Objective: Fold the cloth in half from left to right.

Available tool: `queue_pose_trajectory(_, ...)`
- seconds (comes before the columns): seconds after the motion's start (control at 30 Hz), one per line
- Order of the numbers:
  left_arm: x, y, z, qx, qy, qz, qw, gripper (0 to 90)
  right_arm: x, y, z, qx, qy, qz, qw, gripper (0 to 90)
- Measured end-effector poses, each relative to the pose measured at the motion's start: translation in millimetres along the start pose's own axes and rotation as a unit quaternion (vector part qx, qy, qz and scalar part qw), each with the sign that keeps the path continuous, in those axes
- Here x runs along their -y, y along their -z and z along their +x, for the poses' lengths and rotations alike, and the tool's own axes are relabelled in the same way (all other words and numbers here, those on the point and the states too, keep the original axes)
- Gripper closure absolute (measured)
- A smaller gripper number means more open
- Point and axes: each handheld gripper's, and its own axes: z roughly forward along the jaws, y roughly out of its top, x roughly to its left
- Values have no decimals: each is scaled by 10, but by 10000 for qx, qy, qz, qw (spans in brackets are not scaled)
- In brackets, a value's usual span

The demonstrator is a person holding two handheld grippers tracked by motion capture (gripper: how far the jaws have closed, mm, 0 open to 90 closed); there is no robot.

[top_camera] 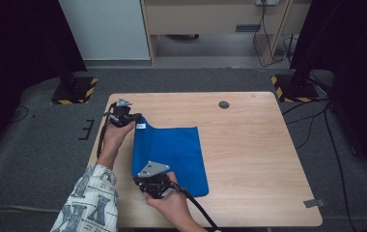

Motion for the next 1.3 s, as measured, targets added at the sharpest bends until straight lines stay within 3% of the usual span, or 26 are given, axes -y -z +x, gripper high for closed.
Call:
queue_pose_trajectory(0.27, -64, -340, -312, 123, -75, 171, 9997, 889, 284, 226, -220, 135, -204, 13, 9997, 870)
queue_pose_trajectory(0.57, -90, -577, -565, 251, -122, 260, 9993, 889, 476, 408, -371, 230, -330, 26, 9992, 870)
queue_pose_trajectory(1.3, -310, -682, -963, 562, -214, 115, 9981, 889, 610, 831, -562, 528, -342, 44, 9980, 869)
